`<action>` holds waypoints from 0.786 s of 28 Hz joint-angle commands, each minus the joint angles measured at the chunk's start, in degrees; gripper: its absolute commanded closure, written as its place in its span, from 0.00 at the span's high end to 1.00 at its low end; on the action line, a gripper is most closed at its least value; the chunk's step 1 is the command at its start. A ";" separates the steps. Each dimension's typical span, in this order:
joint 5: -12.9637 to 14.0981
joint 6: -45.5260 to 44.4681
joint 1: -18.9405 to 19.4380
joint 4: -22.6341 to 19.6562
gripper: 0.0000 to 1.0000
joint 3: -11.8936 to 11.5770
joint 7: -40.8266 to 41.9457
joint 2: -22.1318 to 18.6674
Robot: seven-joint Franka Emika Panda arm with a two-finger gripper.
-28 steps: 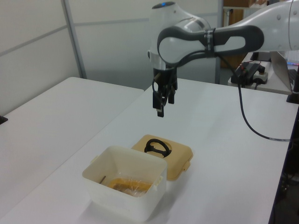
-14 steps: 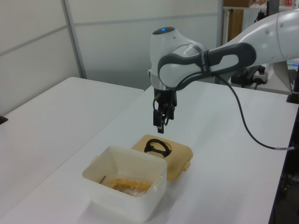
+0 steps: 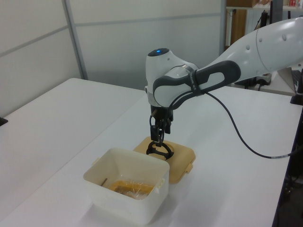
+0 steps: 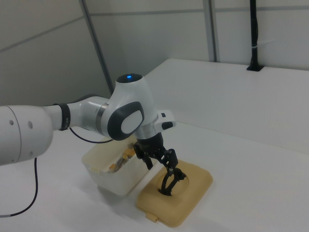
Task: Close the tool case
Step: 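Close the gripper on the black lid handle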
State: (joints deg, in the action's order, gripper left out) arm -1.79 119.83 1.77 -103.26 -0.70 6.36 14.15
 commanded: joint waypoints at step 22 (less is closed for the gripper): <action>-2.70 3.13 1.30 4.47 0.00 -0.80 0.93 6.06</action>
State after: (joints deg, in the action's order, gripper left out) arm -3.74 122.23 2.31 -99.18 -0.70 6.39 19.99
